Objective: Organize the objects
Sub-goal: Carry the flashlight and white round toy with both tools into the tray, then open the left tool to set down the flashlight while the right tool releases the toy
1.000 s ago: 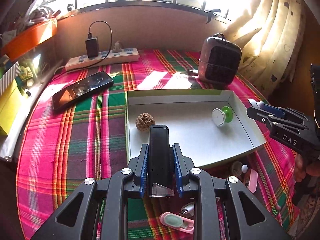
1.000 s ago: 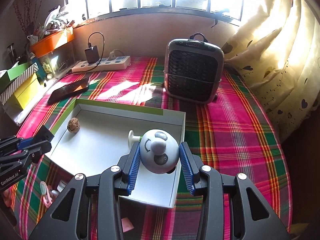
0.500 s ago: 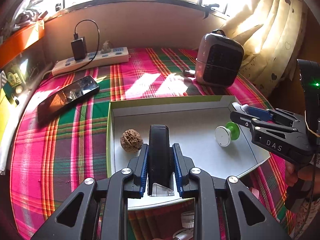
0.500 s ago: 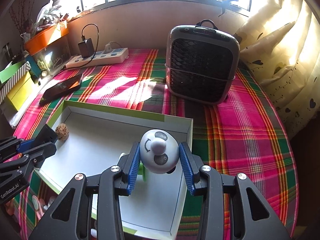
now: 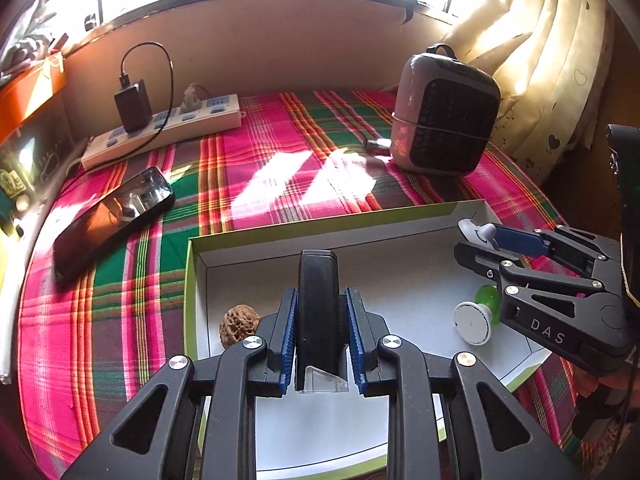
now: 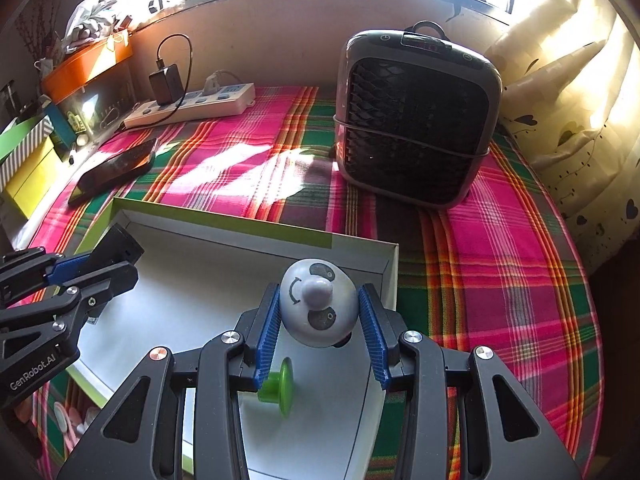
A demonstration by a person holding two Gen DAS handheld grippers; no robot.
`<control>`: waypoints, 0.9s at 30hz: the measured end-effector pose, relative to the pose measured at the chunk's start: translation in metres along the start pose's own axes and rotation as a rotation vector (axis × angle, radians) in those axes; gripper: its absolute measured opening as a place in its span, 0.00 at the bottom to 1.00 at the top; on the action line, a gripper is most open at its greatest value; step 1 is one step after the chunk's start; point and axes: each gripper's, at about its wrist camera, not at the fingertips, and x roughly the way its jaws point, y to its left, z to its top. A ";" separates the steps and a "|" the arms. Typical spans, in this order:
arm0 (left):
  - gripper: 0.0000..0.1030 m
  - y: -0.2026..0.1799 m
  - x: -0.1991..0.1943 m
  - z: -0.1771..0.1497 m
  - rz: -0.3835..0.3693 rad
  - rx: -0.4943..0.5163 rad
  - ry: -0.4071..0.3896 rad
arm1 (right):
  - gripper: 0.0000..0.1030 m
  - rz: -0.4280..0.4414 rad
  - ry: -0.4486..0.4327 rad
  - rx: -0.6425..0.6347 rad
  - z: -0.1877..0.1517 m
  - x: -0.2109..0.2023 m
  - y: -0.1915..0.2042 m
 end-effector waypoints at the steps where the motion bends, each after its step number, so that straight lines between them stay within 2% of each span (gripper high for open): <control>1: 0.21 0.001 0.003 0.001 -0.004 -0.003 0.005 | 0.39 0.002 0.002 -0.002 0.001 0.001 0.001; 14: 0.21 0.001 0.028 0.004 0.010 0.000 0.043 | 0.39 0.005 0.028 -0.033 0.003 0.017 0.011; 27: 0.21 0.000 0.035 0.005 0.026 0.012 0.038 | 0.39 -0.015 0.034 -0.056 0.003 0.023 0.018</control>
